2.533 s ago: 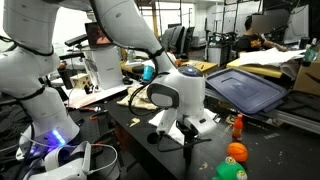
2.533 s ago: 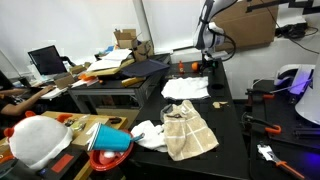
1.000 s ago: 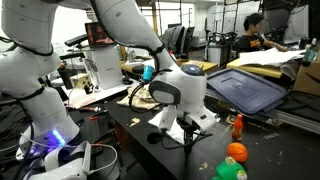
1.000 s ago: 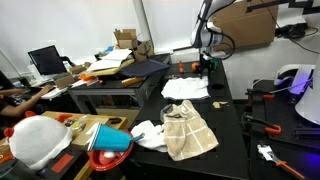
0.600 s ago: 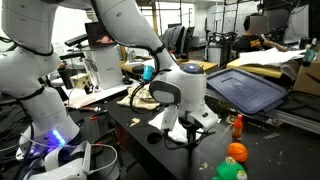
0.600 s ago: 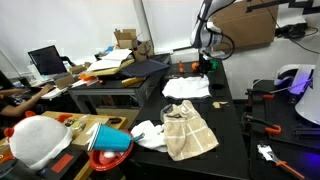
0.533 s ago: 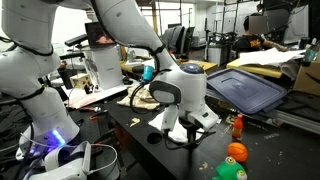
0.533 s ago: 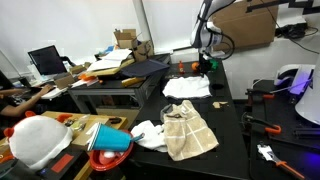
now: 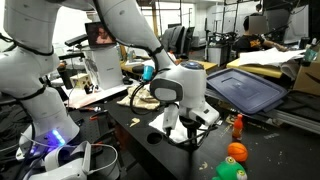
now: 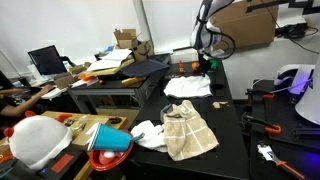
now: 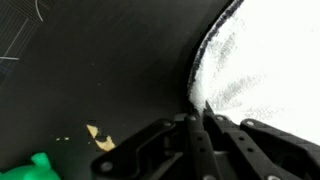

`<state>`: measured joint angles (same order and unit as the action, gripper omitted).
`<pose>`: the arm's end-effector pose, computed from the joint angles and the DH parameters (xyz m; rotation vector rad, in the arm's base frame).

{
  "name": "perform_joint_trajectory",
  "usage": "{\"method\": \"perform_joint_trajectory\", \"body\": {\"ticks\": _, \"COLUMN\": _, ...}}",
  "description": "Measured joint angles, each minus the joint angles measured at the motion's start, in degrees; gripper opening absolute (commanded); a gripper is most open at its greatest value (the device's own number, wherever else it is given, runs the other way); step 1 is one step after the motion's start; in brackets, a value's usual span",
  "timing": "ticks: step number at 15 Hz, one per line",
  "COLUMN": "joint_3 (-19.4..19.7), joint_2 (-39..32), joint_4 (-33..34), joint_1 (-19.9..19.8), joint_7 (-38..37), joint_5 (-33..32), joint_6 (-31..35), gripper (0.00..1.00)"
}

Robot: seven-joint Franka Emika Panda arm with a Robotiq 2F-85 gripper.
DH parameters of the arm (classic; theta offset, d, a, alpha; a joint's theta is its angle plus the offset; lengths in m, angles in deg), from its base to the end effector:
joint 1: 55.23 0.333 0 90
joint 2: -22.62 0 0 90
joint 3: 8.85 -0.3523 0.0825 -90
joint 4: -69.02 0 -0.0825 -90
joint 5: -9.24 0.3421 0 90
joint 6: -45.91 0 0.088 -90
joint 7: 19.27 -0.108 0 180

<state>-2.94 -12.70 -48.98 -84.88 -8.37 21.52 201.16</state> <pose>0.4773 -0.3463 0.2009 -2.9843 0.9286 -0.0805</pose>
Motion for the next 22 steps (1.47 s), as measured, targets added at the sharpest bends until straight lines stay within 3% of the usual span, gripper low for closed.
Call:
{"method": "perform_joint_trajectory", "body": {"ticks": 10, "joint_3": 14.83, "joint_2": 1.43, "joint_4": -0.08, "joint_1": 19.04, "joint_7": -15.84, "joint_5": -17.46, "joint_6": -0.85, "gripper": 0.02}}
{"method": "perform_joint_trajectory", "body": {"ticks": 18, "joint_3": 18.96, "joint_2": 4.56, "joint_4": 0.95, "joint_1": 25.13, "joint_7": -25.29, "joint_5": -23.99, "joint_6": -6.51, "gripper": 0.02}}
{"method": "perform_joint_trajectory", "body": {"ticks": 22, "joint_3": 20.30, "joint_2": 4.96, "joint_4": 2.87, "joint_1": 28.50, "joint_7": -31.74, "joint_5": -31.01, "joint_6": -12.35, "gripper": 0.02}}
